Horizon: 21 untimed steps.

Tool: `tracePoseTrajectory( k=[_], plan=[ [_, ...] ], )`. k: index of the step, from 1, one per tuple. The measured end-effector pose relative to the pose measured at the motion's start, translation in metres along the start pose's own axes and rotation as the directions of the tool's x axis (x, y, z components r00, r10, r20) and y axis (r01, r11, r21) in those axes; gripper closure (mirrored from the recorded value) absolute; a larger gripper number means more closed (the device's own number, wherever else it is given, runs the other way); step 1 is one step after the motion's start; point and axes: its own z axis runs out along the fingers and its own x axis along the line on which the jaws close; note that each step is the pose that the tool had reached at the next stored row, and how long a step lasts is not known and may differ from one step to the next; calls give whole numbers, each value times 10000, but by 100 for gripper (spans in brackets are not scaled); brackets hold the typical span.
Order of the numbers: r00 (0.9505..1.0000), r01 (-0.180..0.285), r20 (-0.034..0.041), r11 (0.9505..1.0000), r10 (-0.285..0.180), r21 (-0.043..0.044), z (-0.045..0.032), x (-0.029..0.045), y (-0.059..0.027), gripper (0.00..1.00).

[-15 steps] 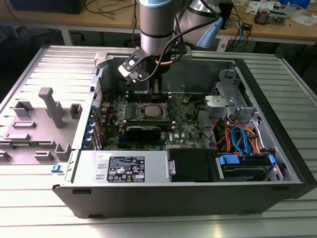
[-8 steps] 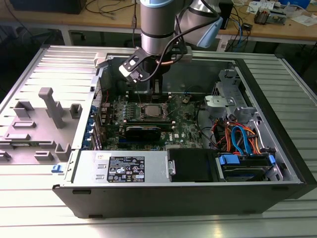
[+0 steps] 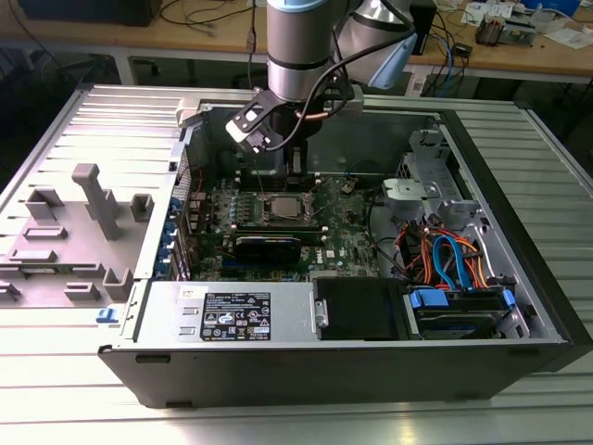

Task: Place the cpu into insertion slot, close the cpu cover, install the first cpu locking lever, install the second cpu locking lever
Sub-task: 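Close the cpu cover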

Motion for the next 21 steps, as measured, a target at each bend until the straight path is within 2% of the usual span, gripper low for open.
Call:
tracePoseTrajectory(
  k=[4,7,10,11,13,14,16,18,21],
  plan=[
    [10000,3,0,10000,-3,1,-33,0,9,89],
    [10000,0,3,10000,0,14,-31,-1,56,89],
    [10000,0,1,10000,0,61,-66,-1,72,89],
    [10000,1,0,9999,-1,101,-114,-1,75,89],
    [10000,1,-1,9999,-1,159,-154,-1,79,89],
    [10000,1,-6,9996,-1,298,-155,-1,99,89],
    [10000,1,-7,9991,-1,413,-159,-2,139,89],
    [10000,1,-10,9989,0,477,-164,-3,178,89],
    [10000,2,-11,9987,-2,504,-167,-4,235,89]
  ],
)
